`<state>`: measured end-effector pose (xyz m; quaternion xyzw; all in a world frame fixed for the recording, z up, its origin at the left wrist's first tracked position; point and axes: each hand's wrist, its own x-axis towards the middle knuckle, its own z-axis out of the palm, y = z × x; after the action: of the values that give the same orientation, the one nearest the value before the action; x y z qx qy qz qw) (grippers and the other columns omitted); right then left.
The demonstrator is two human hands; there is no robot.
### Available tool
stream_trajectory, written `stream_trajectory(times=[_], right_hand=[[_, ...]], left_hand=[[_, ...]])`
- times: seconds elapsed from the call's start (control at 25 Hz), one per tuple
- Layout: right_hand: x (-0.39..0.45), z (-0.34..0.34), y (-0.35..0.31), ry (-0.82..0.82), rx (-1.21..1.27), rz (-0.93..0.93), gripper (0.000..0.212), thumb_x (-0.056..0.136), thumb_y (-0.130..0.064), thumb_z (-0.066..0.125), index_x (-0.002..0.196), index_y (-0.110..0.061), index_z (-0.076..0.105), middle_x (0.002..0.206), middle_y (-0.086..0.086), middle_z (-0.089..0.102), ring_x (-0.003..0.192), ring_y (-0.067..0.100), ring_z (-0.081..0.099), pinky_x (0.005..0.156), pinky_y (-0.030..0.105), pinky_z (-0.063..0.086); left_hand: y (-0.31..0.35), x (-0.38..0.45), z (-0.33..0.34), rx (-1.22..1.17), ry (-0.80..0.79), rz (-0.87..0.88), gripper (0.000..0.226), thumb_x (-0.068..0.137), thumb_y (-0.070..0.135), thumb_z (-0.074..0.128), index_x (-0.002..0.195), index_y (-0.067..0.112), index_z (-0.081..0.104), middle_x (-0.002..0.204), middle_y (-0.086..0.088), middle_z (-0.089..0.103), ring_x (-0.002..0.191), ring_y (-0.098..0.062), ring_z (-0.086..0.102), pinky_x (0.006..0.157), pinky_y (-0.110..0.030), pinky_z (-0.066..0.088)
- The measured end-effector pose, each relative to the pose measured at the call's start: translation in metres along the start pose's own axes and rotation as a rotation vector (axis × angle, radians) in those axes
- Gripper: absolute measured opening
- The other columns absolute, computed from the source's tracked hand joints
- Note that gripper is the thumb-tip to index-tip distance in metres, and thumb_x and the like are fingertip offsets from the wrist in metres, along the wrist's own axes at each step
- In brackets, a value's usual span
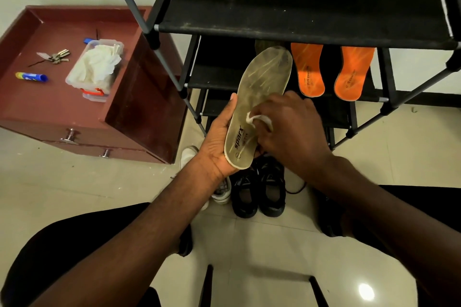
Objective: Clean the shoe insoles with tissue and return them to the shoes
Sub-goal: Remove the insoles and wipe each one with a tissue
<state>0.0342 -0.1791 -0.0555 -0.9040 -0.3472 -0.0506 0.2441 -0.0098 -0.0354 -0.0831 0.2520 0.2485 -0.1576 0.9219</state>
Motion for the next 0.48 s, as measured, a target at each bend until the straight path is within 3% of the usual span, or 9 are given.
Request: stream_trajectory(times=[0.16, 0.24, 0.32, 0.48], right_hand=[[-0.008, 0.006, -0.013, -0.108, 0.059, -0.109, 0.019, 0.092, -0.025, 0.070, 0.110, -0.024, 0.076, 0.101, -0.007, 0.067, 0.096, 0.014, 0.055, 0.079, 0.033, 0.038], [-0.005, 0.004, -0.008, -0.058, 0.029, -0.049, 0.021, 0.093, -0.027, 0.069, 0.113, -0.026, 0.075, 0.105, -0.009, 0.068, 0.100, 0.015, 0.055, 0.081, 0.034, 0.037], [0.000, 0.002, -0.005, -0.026, 0.054, 0.030, 0.020, 0.092, -0.026, 0.070, 0.111, -0.025, 0.077, 0.105, -0.007, 0.069, 0.100, 0.016, 0.055, 0.083, 0.036, 0.041], [-0.008, 0.005, -0.015, -0.123, 0.067, -0.125, 0.018, 0.090, -0.026, 0.074, 0.107, -0.026, 0.077, 0.100, -0.009, 0.069, 0.094, 0.015, 0.055, 0.078, 0.037, 0.041]], left_hand=[[-0.001, -0.001, -0.001, -0.009, 0.033, -0.007, 0.058, 0.105, 0.056, 0.052, 0.136, 0.009, 0.064, 0.120, -0.011, 0.072, 0.112, -0.024, 0.070, 0.103, -0.037, 0.055], [0.000, 0.000, -0.002, 0.001, 0.028, 0.002, 0.058, 0.105, 0.056, 0.052, 0.138, 0.009, 0.063, 0.121, -0.011, 0.071, 0.113, -0.024, 0.069, 0.109, -0.036, 0.049], [0.001, 0.000, -0.004, 0.007, 0.019, 0.018, 0.056, 0.105, 0.057, 0.052, 0.132, 0.009, 0.067, 0.115, -0.010, 0.073, 0.107, -0.023, 0.071, 0.104, -0.036, 0.051], [0.004, -0.002, -0.001, -0.010, 0.020, -0.012, 0.057, 0.104, 0.058, 0.051, 0.127, 0.008, 0.067, 0.109, -0.010, 0.073, 0.099, -0.023, 0.073, 0.092, -0.035, 0.059]])
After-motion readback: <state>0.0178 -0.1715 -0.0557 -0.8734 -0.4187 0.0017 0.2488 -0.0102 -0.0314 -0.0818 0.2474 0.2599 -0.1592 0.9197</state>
